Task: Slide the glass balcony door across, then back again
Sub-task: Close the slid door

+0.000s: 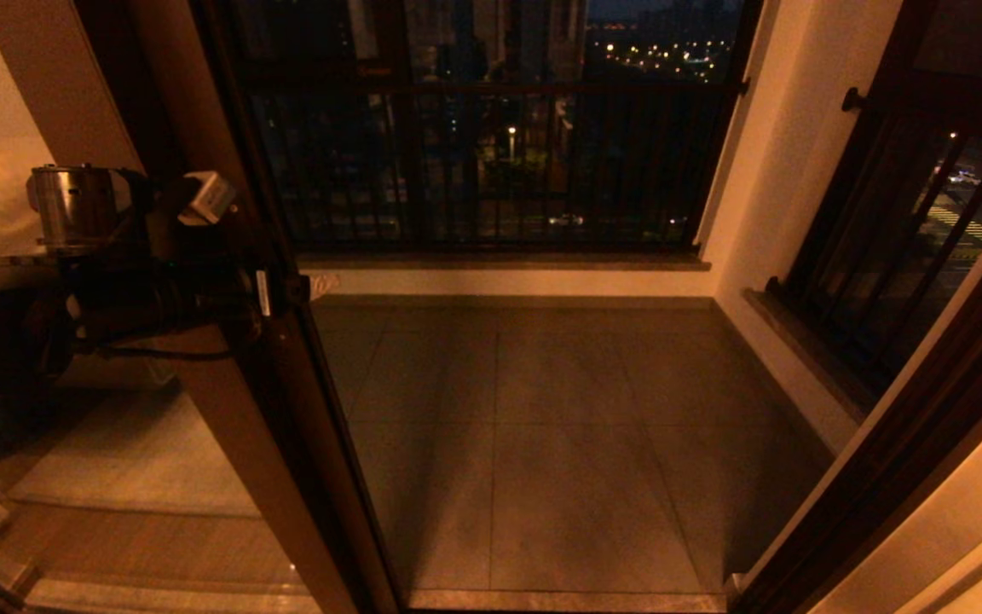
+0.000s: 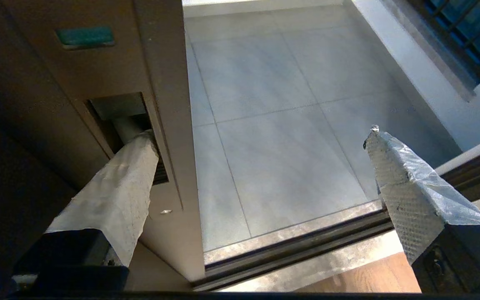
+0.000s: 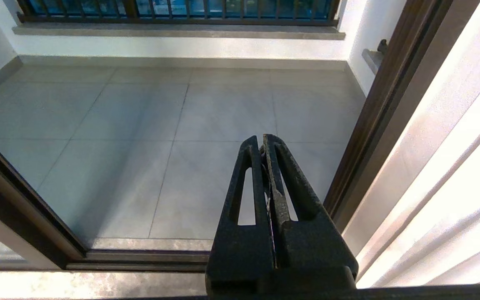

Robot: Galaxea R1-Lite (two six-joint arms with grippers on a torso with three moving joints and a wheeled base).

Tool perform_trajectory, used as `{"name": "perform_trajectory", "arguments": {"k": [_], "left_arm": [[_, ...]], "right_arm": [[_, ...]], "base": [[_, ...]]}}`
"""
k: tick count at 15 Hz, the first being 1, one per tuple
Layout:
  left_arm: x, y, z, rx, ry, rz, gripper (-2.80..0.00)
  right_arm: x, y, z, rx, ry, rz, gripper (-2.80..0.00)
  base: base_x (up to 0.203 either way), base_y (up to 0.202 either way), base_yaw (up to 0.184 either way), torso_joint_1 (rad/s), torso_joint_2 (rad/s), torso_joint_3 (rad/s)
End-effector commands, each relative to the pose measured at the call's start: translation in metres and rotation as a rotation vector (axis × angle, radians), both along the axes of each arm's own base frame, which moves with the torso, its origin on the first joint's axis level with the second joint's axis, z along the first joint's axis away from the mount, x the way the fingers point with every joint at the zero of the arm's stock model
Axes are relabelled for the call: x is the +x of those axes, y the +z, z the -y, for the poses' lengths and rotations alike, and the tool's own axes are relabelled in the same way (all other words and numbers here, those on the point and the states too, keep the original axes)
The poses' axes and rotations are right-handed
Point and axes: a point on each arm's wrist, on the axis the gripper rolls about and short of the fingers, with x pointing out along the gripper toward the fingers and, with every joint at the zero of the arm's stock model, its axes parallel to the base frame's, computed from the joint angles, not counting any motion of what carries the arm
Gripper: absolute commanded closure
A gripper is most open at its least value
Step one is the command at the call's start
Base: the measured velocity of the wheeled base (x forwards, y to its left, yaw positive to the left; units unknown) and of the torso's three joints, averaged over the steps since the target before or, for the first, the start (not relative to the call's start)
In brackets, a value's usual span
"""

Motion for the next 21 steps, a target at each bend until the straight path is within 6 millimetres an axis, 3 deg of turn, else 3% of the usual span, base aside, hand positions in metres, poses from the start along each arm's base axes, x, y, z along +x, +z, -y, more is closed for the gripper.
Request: {"name": "perform_trajectory", "arguments": {"k": [1, 21], "left_arm": [[0.000, 0.000, 0.004, -0.003, -0.020, 0.001, -2.80], [-0.018, 0.003, 0.014, 0.008, -0.011, 0.006, -2.80]], "right_arm": [[0.000, -0.001, 0.000, -0.001, 0.001, -0.003, 0.00], [0.000, -0.001, 0.000, -0.001, 0.002, -0.002, 0.00]], "base": [[0.000, 0.000, 0.000, 0.000, 0.00, 0.000], [0.000, 0.000, 0.000, 0.000, 0.00, 0.000]]}}
